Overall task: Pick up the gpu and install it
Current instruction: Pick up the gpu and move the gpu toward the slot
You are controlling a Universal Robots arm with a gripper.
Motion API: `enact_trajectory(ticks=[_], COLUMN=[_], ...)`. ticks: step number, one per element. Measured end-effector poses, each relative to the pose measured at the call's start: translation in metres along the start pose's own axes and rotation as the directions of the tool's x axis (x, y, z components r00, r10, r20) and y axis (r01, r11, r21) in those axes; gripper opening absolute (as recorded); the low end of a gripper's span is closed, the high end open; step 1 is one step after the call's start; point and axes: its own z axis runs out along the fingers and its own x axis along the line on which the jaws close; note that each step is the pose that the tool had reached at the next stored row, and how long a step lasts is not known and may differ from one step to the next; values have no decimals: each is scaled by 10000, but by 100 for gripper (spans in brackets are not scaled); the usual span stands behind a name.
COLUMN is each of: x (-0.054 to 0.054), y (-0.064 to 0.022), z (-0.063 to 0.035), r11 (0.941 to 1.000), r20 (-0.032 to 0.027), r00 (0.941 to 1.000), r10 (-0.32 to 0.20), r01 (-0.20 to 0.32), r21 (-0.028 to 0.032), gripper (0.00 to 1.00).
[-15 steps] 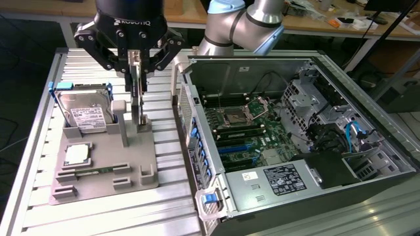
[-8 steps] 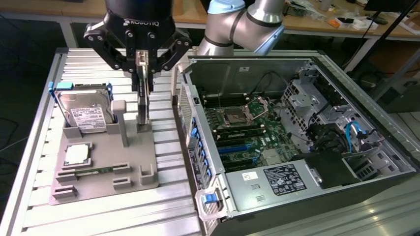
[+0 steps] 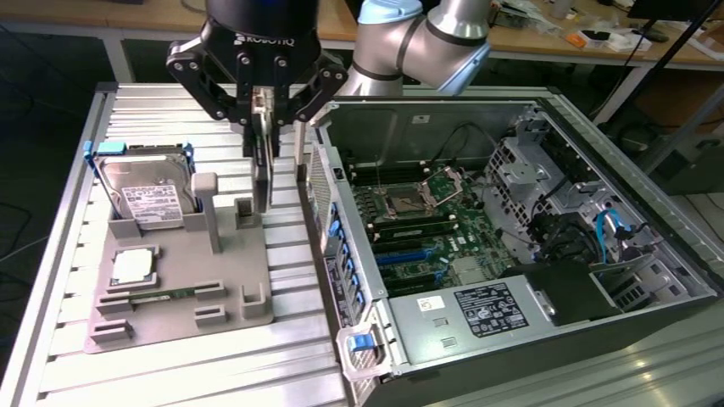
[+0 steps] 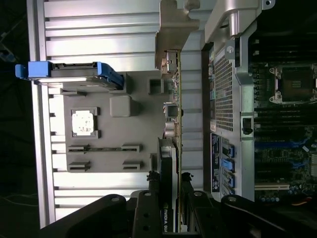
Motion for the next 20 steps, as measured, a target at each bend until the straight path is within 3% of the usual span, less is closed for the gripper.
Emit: enact_trajectory(ticks=[20], x=[-433], y=[13], z=[-22], r11=[10000], r20=[-1], r00=[10000], r10=[-1], r01=[1], r21=[-12], gripper=[27])
